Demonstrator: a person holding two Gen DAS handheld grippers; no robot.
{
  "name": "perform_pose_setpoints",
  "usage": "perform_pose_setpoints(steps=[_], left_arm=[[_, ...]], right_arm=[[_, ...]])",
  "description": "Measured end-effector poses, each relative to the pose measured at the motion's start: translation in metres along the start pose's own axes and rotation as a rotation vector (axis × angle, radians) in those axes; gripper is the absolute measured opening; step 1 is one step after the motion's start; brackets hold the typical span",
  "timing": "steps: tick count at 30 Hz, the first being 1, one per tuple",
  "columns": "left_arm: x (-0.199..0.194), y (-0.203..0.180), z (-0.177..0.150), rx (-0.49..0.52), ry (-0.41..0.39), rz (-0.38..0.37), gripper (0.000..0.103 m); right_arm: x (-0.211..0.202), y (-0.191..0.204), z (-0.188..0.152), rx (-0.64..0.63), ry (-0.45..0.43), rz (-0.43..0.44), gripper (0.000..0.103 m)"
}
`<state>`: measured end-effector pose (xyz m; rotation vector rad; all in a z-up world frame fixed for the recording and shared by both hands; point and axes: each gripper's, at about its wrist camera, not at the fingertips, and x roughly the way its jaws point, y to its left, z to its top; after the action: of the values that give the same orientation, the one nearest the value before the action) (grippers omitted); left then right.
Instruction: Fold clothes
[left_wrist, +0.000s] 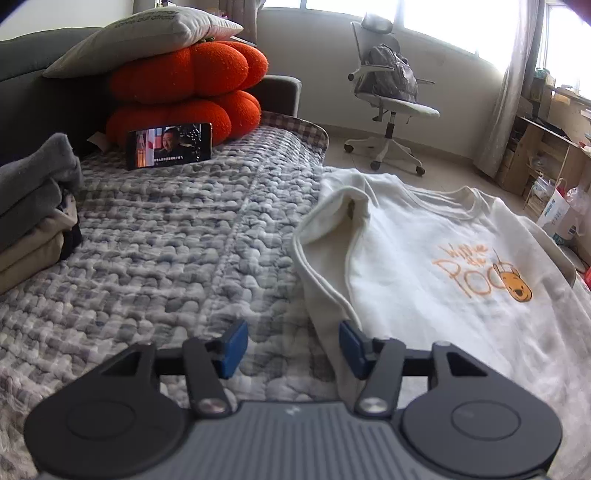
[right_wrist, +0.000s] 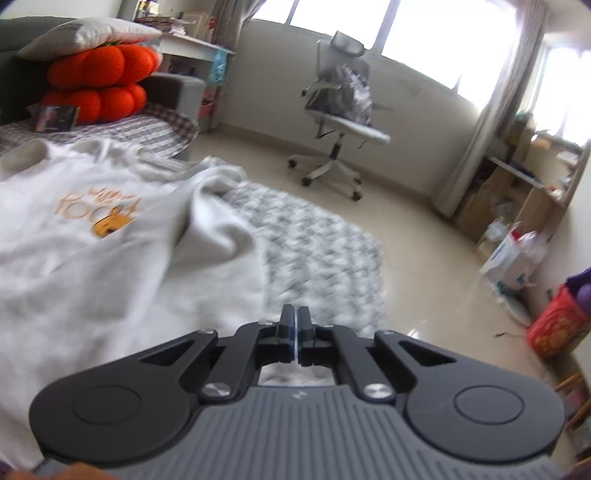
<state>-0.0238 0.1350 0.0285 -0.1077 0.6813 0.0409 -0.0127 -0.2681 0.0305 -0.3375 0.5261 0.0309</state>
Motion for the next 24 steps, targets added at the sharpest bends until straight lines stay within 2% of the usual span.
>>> perform_pose_setpoints(steps=[3,5,6,8,9,10,12,13,15,17,18,20,21,22,24], left_arm=[[-0.006,0.007,-0.001,-0.031,-0.016,0.003,0.063],[-0.006,0.005,-0.001,-0.035,-0.02,0.012,0.067],[-0.005,0.002,-0.001,-0.033,-0.019,0.017,0.067],[-0.004,-0.004,-0.001,-0.03,-0.017,0.025,0.067],[-0.003,-0.006,-0.001,-0.027,-0.017,0.031,0.068],[-0.003,-0.007,0.0,-0.026,-0.018,0.039,0.069],[-0.005,-0.007,0.002,-0.043,-0.025,0.02,0.072],[-0.006,-0.007,0.003,-0.055,-0.031,0.003,0.079],[-0.01,-0.008,0.005,-0.077,-0.048,-0.036,0.084],[-0.014,-0.014,0.005,-0.065,-0.074,-0.041,0.084],[-0.015,-0.017,0.006,-0.049,-0.088,-0.033,0.084],[-0.014,-0.025,0.007,-0.019,-0.102,0.009,0.084],[-0.012,-0.029,0.009,-0.008,-0.105,0.031,0.084],[-0.01,-0.029,0.01,-0.01,-0.105,0.032,0.084],[-0.002,-0.031,0.012,0.004,-0.098,0.029,0.084]], right_arm=[[0.0,-0.007,0.003,0.008,-0.008,-0.01,0.0],[0.004,-0.007,0.001,0.027,0.012,0.015,0.006],[0.008,-0.004,-0.001,0.033,0.029,0.035,0.014],[0.014,0.001,-0.005,0.053,0.058,0.07,0.018],[0.015,0.004,-0.008,0.07,0.066,0.082,0.025],[0.016,0.006,-0.01,0.087,0.07,0.095,0.046],[0.014,0.011,-0.016,0.114,0.06,0.113,0.07],[0.012,0.013,-0.018,0.121,0.056,0.123,0.07],[0.01,0.018,-0.022,0.133,0.058,0.142,0.07],[0.011,0.023,-0.025,0.138,0.071,0.155,0.07],[0.012,0.026,-0.027,0.135,0.076,0.16,0.066],[0.011,0.031,-0.027,0.118,0.06,0.176,0.047],[0.01,0.033,-0.026,0.108,0.056,0.178,0.032],[0.009,0.036,-0.024,0.097,0.054,0.177,0.022],[0.01,0.038,-0.022,0.077,0.053,0.162,0.012]])
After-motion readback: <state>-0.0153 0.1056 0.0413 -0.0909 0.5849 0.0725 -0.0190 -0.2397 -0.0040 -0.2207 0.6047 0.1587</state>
